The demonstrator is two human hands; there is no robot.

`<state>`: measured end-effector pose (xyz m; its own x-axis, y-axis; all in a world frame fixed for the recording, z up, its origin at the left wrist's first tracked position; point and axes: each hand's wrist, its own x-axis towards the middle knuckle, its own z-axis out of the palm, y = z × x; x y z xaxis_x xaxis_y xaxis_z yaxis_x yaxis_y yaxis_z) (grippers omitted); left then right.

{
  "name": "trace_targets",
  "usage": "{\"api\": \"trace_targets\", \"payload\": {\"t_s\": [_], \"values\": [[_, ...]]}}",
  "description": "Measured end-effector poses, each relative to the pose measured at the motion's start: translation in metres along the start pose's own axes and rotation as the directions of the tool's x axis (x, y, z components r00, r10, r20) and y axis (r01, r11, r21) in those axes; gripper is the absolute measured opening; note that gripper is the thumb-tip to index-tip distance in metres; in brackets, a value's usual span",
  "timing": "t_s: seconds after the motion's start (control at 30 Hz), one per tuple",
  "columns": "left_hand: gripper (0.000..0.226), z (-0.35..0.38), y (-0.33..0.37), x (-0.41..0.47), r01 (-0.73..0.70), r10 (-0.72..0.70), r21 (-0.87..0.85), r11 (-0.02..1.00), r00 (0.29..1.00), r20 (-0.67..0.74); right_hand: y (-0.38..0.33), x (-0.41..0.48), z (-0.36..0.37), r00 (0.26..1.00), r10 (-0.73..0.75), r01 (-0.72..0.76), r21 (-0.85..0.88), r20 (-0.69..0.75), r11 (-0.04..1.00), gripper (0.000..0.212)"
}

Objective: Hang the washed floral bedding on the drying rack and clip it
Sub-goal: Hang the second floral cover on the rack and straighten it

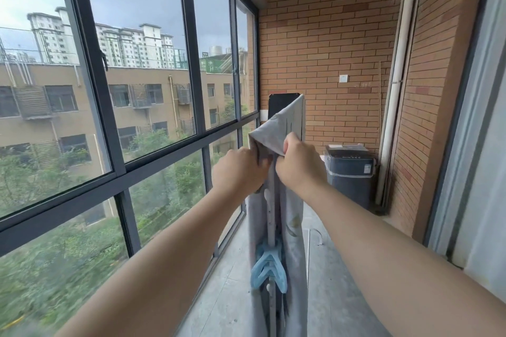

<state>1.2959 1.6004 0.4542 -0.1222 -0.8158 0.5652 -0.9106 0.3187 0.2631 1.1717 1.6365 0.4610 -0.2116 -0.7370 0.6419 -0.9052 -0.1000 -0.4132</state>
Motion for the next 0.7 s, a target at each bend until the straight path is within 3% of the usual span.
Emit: {"api": "trace_targets", "payload": {"t_s": [0.07,0.1,0.2,0.27,0.33,0.4,0.47,0.57,0.7], "values": [[0.039,-0.006,-0.016,0.012,0.143,-0.133,-0.052,0.988,0.978,0.159,0.005,0.001,-0.002,1.0,0.022,-0.022,0.003,-0.003,1.0,0.012],[0.031,-0.011,-0.027,0.016,0.171,-0.164,-0.026,0.985,0.972,0.168,0.011,0.003,-0.005,0.999,0.033,-0.033,-0.004,-0.013,0.999,0.014],[0.015,-0.017,-0.039,0.01,0.124,-0.133,0.164,0.979,0.99,0.044,0.027,0.005,-0.012,0.993,0.07,-0.075,-0.046,-0.1,0.996,0.016],[0.017,-0.011,-0.021,0.0,0.021,-0.036,0.22,0.975,0.997,0.063,0.022,0.0,-0.009,0.997,0.038,-0.043,-0.084,-0.06,0.995,0.015],[0.015,-0.01,-0.019,0.003,0.052,-0.068,0.193,0.98,0.995,0.074,0.018,-0.005,-0.004,1.0,-0.003,0.005,-0.107,0.012,0.994,0.013],[0.015,-0.019,-0.036,0.015,0.136,-0.14,0.16,0.978,0.99,0.012,0.028,-0.002,-0.008,0.998,0.017,-0.022,-0.088,-0.056,0.996,0.015],[0.018,-0.018,-0.04,0.012,0.076,-0.086,0.239,0.968,0.996,0.034,0.037,0.0,-0.01,0.992,0.047,-0.056,-0.074,-0.113,0.996,0.015],[0.032,-0.008,-0.028,-0.001,0.037,-0.053,0.197,0.98,0.996,0.077,0.027,-0.008,-0.003,0.998,-0.047,0.05,-0.092,0.035,0.995,0.013],[0.028,-0.024,-0.044,0.013,0.095,-0.093,0.124,0.988,0.995,-0.022,0.036,-0.002,-0.01,0.996,0.002,-0.003,-0.012,-0.086,1.0,0.022]]}}
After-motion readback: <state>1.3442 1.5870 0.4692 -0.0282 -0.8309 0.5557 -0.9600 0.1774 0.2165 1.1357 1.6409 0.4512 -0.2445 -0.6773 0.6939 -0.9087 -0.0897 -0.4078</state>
